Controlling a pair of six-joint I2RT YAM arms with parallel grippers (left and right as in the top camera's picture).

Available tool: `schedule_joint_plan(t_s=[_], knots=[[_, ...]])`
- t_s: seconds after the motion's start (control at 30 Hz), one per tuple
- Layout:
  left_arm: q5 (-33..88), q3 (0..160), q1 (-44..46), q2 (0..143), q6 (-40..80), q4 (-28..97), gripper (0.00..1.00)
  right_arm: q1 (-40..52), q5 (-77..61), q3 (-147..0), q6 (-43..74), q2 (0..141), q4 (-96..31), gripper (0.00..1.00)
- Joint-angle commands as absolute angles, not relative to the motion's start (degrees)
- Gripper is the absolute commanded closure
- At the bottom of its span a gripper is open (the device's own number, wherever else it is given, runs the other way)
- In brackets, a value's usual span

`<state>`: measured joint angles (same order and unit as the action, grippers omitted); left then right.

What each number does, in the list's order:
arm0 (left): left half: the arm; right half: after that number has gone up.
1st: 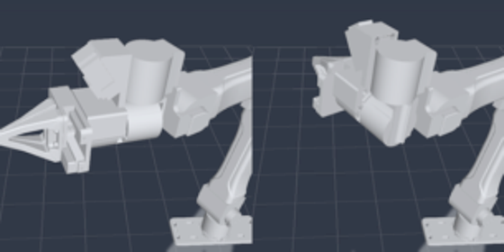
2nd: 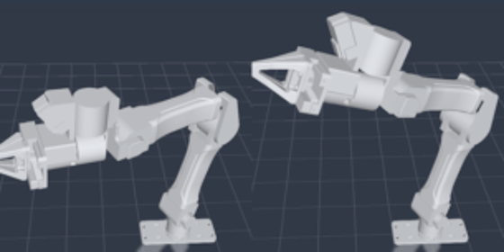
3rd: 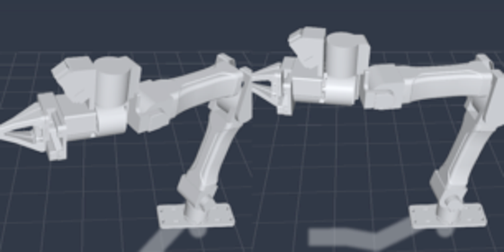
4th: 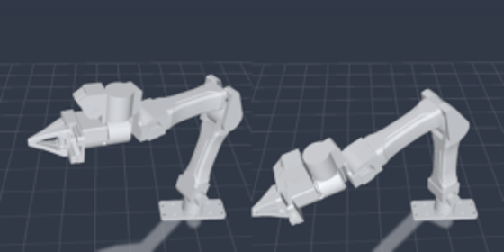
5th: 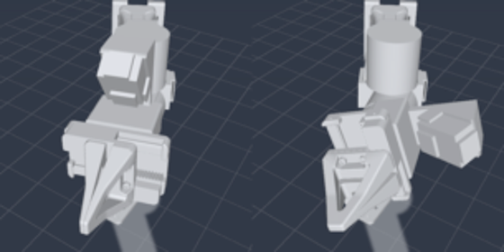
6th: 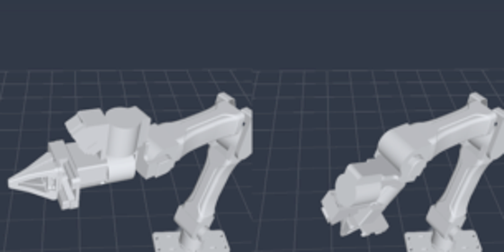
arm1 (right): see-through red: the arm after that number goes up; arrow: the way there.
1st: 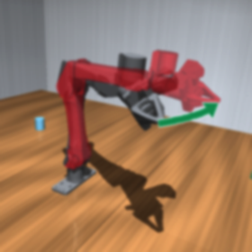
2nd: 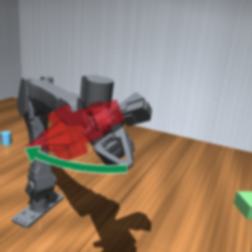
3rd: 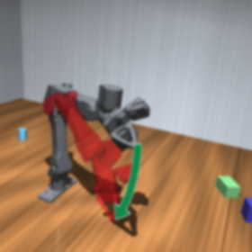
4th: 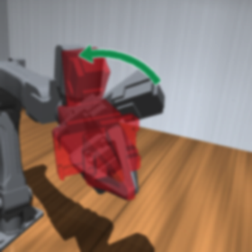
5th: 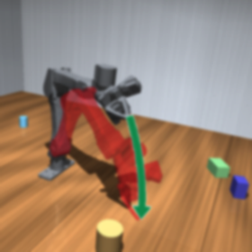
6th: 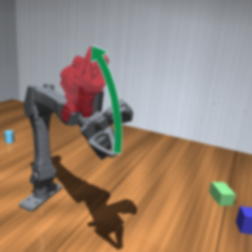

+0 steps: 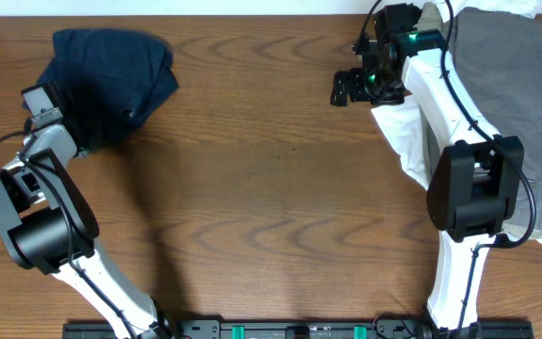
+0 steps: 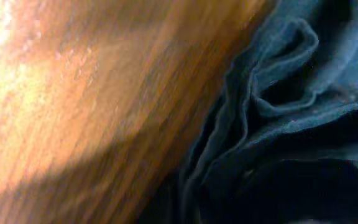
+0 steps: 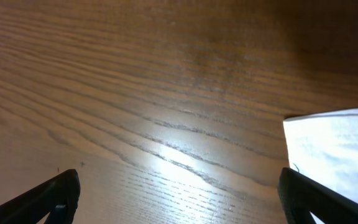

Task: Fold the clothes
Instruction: 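Drag the folded shorts to the upper-left table corner with the left gripper, then lower the shorts at the upper-left corner and open the left gripper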

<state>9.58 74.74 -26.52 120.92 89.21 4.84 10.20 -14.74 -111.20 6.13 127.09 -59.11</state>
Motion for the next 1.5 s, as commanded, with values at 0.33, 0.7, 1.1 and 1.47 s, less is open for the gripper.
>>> schedule_joint_plan(t_s=[0.33, 0.7, 1.1, 1.47], knots=[[7.09, 71.44, -27.55, 119.48, 38.79, 2.92, 0.02, 10.57, -14.79, -112.38, 7.05, 126.65, -58.89, 0.01], [7.07, 71.44, -19.49, 111.81, 1.56, -1.02, 0.01, 10.63, -14.81, -112.38, 7.03, 126.65, -58.11, 0.01], [4.84, 71.44, -11.31, 112.81, -9.54, -8.73, 0.02, 10.94, -14.79, -112.38, 7.01, 126.65, -57.87, 0.01], [6.04, 71.44, -11.27, 119.55, -10.33, -7.18, 0.02, 10.94, -14.76, -112.38, 7.01, 126.65, -57.76, 0.01]])
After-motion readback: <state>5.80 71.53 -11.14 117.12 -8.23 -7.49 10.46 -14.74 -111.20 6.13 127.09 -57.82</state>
